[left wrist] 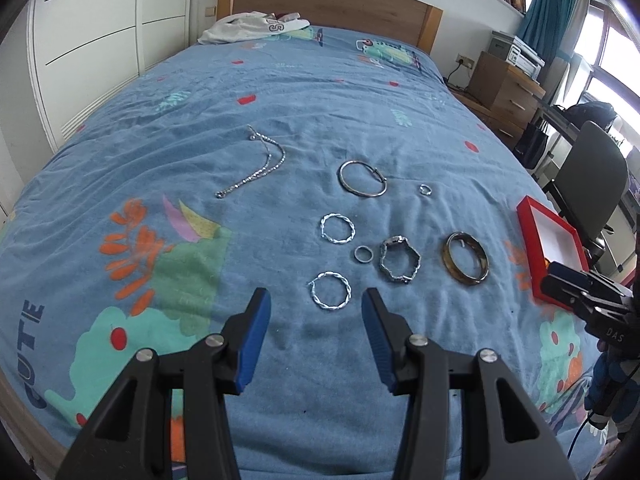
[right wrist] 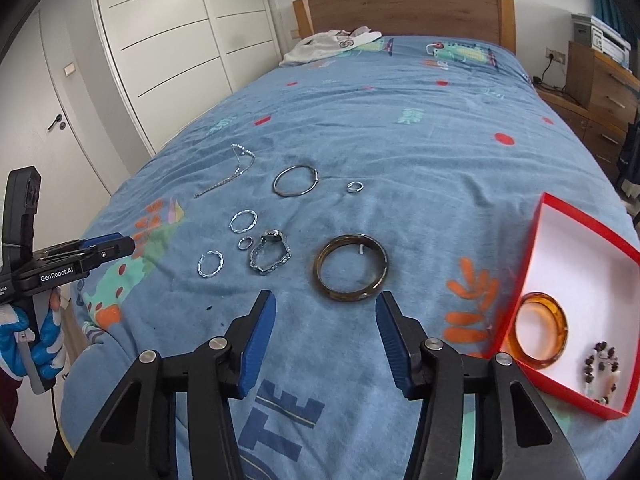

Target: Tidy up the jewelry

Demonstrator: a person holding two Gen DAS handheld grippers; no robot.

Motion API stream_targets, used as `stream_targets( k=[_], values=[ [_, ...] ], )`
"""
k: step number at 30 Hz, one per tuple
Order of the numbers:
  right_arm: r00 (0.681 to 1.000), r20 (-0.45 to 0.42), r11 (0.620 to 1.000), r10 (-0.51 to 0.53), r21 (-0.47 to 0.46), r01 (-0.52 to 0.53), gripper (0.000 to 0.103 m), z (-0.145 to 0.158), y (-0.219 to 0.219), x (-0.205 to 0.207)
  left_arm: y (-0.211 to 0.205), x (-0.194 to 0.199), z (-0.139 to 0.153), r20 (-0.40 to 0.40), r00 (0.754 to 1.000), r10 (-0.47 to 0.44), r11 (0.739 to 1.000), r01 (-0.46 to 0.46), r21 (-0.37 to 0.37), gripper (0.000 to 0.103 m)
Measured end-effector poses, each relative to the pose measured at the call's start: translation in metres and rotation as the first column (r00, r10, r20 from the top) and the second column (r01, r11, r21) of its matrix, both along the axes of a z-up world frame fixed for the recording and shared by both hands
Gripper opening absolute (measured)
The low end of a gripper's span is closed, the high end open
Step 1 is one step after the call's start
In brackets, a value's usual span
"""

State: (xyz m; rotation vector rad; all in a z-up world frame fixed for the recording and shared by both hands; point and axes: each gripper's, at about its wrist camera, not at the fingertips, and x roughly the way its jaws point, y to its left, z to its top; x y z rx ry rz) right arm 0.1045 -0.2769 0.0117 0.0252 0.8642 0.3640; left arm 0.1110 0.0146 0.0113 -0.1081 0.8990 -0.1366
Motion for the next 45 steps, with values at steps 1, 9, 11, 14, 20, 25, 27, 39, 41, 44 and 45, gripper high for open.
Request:
stream_targets(
  k=[1,9,11,14,20,25,27,39,41,44,45],
  values=[
    [1.000,-0.005,1.000,0.005,0.001,-0.005,0.050,-0.003,0.002,0.004,-0.002,0.004,-0.003,-0.004,1.000,-0.005,1.000,0.005,0.003,0.045],
    [0.998,-0.030,0.999,0.051,0.015,-0.051,0.047,-0.025,0.016,0.034,-0.025,0.037,-0.022,-0.034,0.998,-0.052,0.999,0.052,0.001,0.045],
    [0.998,-0.033,0.998,0.062,0.017,-0.061,0.046,-0.029,0.018,0.040,-0.030,0.045,-0.026,-0.043,0.998,-0.054,0.999,0.054,-0.002,0.044],
    [0.996,-0.039,0.997,0.076,0.016,-0.075,0.044,-0.037,0.021,0.047,-0.038,0.060,-0.035,-0.063,0.997,-0.047,0.999,0.047,-0.013,0.044],
    [0.994,-0.055,0.996,0.090,0.026,-0.089,0.044,-0.052,0.021,0.059,-0.045,0.086,-0.052,-0.105,0.994,-0.007,0.999,0.003,-0.044,0.041],
    [0.993,-0.066,0.995,0.098,0.039,-0.095,0.044,-0.063,0.019,0.066,-0.054,0.099,-0.065,-0.135,0.991,0.011,0.999,-0.017,-0.048,0.040],
    [0.993,-0.068,0.994,0.100,0.046,-0.097,0.044,-0.066,0.018,0.068,-0.058,0.103,-0.071,-0.149,0.989,0.014,0.999,-0.021,-0.042,0.039],
    [0.984,-0.075,0.987,0.159,0.014,-0.159,0.040,-0.080,0.028,0.077,-0.065,0.111,-0.093,-0.192,0.981,0.024,1.000,-0.020,0.019,0.025],
    [0.981,-0.077,0.984,0.178,-0.014,-0.179,0.039,-0.083,0.034,0.077,-0.066,0.112,-0.095,-0.196,0.980,0.023,0.999,-0.017,0.030,0.022],
    [0.976,-0.086,0.978,0.201,-0.044,-0.205,0.034,-0.087,0.040,0.079,-0.066,0.113,-0.096,-0.197,0.980,0.020,0.999,-0.015,0.030,0.019],
    [0.974,-0.089,0.976,0.206,-0.053,-0.211,0.030,-0.089,0.041,0.080,-0.066,0.113,-0.096,-0.196,0.980,0.018,0.999,-0.013,0.031,0.019]
  ],
)
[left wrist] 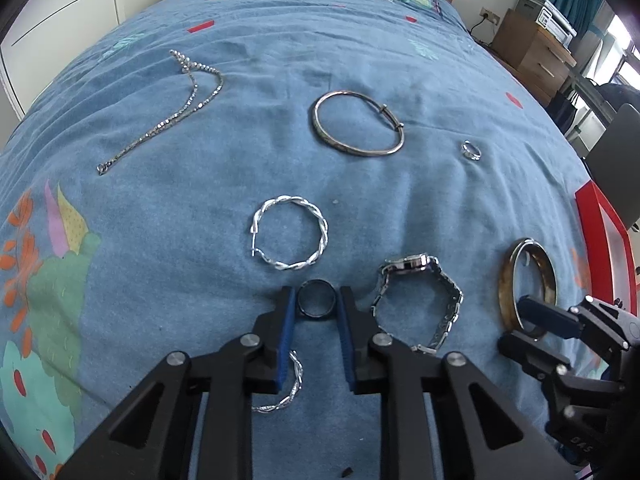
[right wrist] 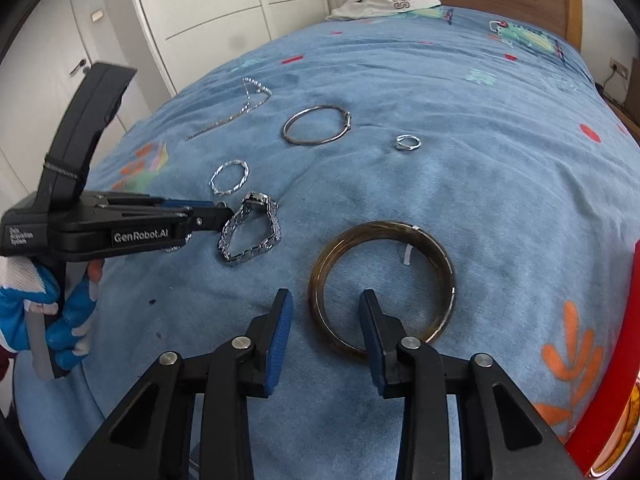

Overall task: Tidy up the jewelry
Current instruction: 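Grasp the small silver ring with the left gripper while the right gripper grasps the dark brown bangle, then carry the silver ring and dark brown bangle with both grippers into the red box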

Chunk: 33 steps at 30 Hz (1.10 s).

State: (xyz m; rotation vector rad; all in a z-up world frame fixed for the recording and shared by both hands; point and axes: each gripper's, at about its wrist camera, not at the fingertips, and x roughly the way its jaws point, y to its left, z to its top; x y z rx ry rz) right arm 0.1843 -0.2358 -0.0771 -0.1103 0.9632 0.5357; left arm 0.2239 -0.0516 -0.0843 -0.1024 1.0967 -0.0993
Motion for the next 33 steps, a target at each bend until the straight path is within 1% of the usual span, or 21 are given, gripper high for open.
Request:
stream_targets(
  k=[1,3,4,5,8,12,14,19,26,33],
  values=[
    [1.000,-0.003,1.000,0.007,-0.009,-0.007,0.028,-0.002,0.001,0.001,0.000,0.000,0.000,0.001,1.000,-0.002,1.000,0.002,0.000,0.019],
    [1.000,-0.013,1.000,0.018,-0.013,-0.018,0.017,-0.005,0.003,0.003,0.001,0.000,0.000,0.007,1.000,-0.006,1.000,0.006,-0.002,0.019],
    [1.000,-0.019,1.000,0.024,-0.007,-0.024,0.014,-0.006,0.003,0.004,0.001,-0.001,0.000,0.009,1.000,-0.007,1.000,0.007,-0.005,0.019],
    [0.999,-0.024,1.000,0.028,-0.001,-0.028,0.010,-0.006,0.003,0.004,0.002,-0.001,0.000,0.012,1.000,-0.007,1.000,0.007,-0.011,0.019],
    [0.999,-0.045,0.999,0.025,0.035,-0.024,0.010,-0.006,0.001,0.007,0.005,-0.004,0.004,0.023,1.000,-0.007,1.000,0.008,-0.029,0.019],
    [0.997,-0.072,0.993,0.000,0.116,0.008,0.009,-0.003,-0.006,0.008,0.007,-0.008,0.011,0.036,0.999,-0.005,0.999,0.006,-0.040,0.019],
    [0.996,-0.084,0.987,-0.008,0.160,0.022,0.009,-0.001,-0.008,0.008,0.009,-0.009,0.014,0.042,0.999,-0.002,0.999,0.004,-0.042,0.019],
    [0.996,-0.090,0.970,-0.027,0.237,0.048,0.008,0.008,-0.009,0.002,0.013,-0.015,0.026,0.065,0.998,-0.001,0.999,0.004,-0.049,0.019],
    [0.999,-0.039,0.962,-0.035,0.268,0.044,0.008,0.035,-0.001,-0.011,0.015,-0.026,0.045,0.093,0.996,-0.011,0.999,0.015,-0.042,0.019],
    [0.998,0.021,0.956,-0.054,0.289,0.045,0.008,0.070,-0.007,-0.033,0.005,-0.041,0.070,0.130,0.991,-0.040,0.998,0.046,-0.045,0.019]
  ],
)
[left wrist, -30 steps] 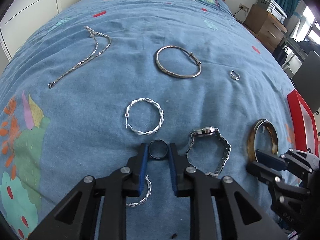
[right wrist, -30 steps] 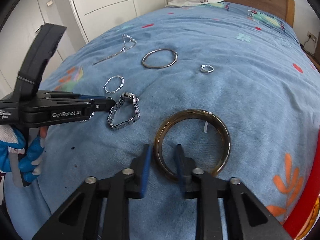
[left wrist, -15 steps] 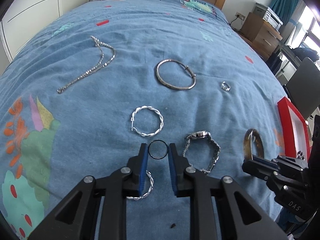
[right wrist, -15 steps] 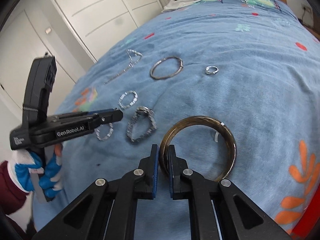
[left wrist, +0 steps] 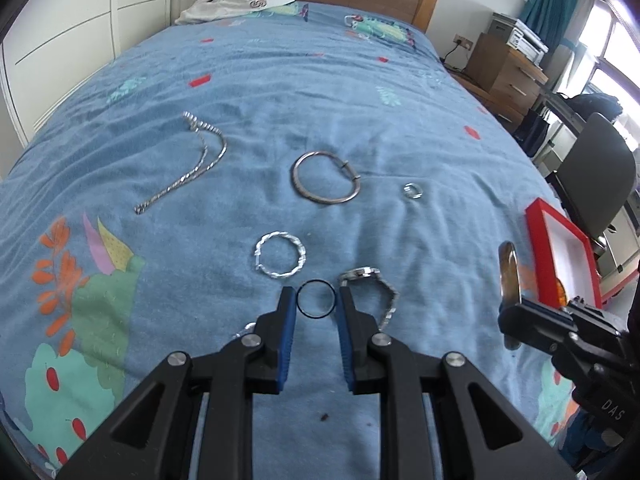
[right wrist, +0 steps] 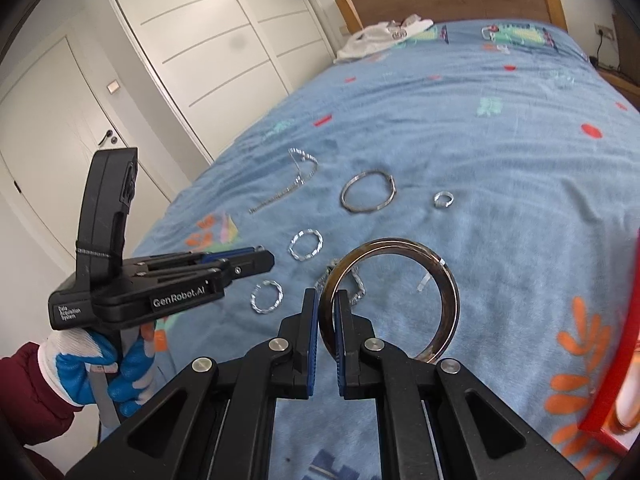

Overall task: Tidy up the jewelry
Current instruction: 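Carry the silver ring and dark brown bangle with both grippers into the red box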

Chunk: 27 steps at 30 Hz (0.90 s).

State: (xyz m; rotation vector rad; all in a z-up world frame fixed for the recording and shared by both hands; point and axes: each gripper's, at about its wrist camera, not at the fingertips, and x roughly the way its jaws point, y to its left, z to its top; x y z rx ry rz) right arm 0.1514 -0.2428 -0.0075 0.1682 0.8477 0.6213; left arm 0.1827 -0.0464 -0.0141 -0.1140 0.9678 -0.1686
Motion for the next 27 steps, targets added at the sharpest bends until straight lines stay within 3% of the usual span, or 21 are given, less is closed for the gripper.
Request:
stream_targets(
  k=[7,14,20,27],
  values=[
    [0.997,0.055,0.999,-0.053,-0.008,0.053,0.008,0.030,-0.029,-0.024,-0.031,-0.013,0.028,0.041,0.997,-0.068,0.998,0.068,-0.015,0.019],
    [0.983,0.088,0.985,-0.162,-0.052,0.167,0.008,0.047,-0.106,-0.045,-0.105,-0.018,0.046,0.063,0.979,-0.194,0.980,0.197,-0.034,0.019],
    [0.959,0.092,0.952,-0.270,-0.124,0.280,0.008,0.046,-0.192,-0.050,-0.198,-0.011,0.050,0.078,0.935,-0.346,0.935,0.351,-0.058,0.019],
    [0.950,0.054,0.926,-0.308,-0.213,0.312,0.008,0.022,-0.258,-0.021,-0.294,0.008,0.038,0.081,0.883,-0.462,0.879,0.468,-0.094,0.019]
  ],
)
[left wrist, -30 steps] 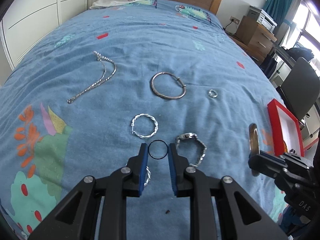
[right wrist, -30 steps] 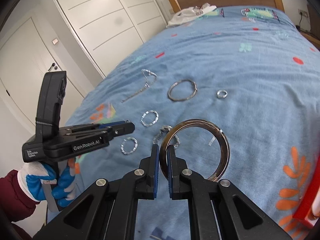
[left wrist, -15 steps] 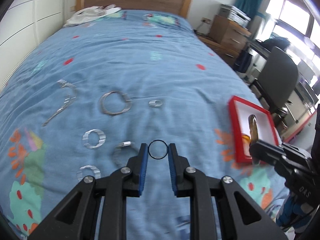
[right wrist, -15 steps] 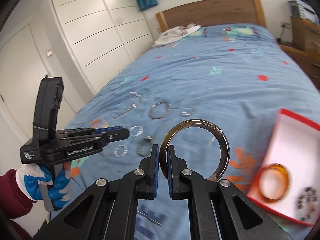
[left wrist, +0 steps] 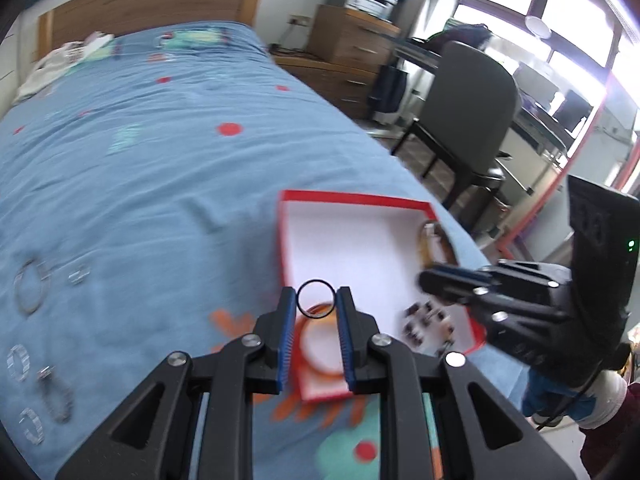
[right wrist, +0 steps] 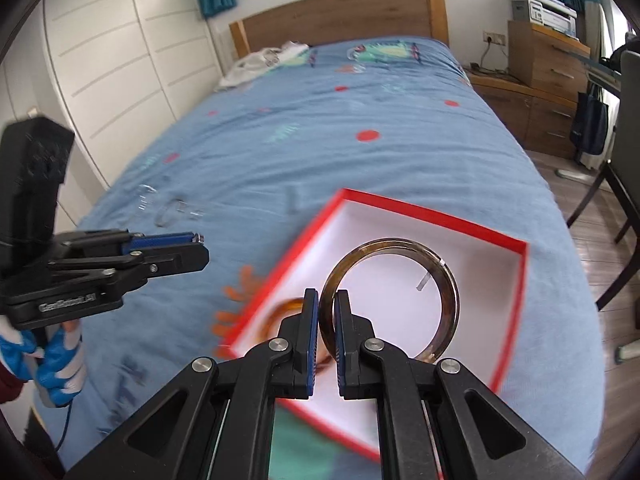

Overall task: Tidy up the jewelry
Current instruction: 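Carry the silver ring and dark brown bangle with both grippers into the red box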

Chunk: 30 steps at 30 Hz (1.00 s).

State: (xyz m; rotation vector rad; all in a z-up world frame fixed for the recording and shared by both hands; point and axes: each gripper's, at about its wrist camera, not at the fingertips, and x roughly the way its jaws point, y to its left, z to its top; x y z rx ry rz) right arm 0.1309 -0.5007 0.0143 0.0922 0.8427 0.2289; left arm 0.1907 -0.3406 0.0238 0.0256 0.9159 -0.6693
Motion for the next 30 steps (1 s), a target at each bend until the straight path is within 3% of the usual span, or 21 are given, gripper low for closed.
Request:
stream_targets(
  k=[8,14,30],
  values=[
    [0.997,-0.077,0.997,0.026,-0.064,-0.031,0.008,-0.034,-0.032,0.034,-0.067,0.031,-0.051,-0.074,0.997,-0.039,0.997,0.043,0.057,0.019],
    [0.990,-0.139,0.991,0.038,-0.123,-0.055,0.008,-0.056,-0.040,0.049,-0.073,0.040,-0.081,-0.120,0.992,-0.028,0.994,0.040,0.099,0.019],
    [0.983,-0.179,0.984,0.026,-0.167,-0.057,0.010,-0.067,-0.039,0.064,-0.079,0.045,-0.091,-0.073,0.997,-0.006,0.989,0.016,0.144,0.020]
  ],
)
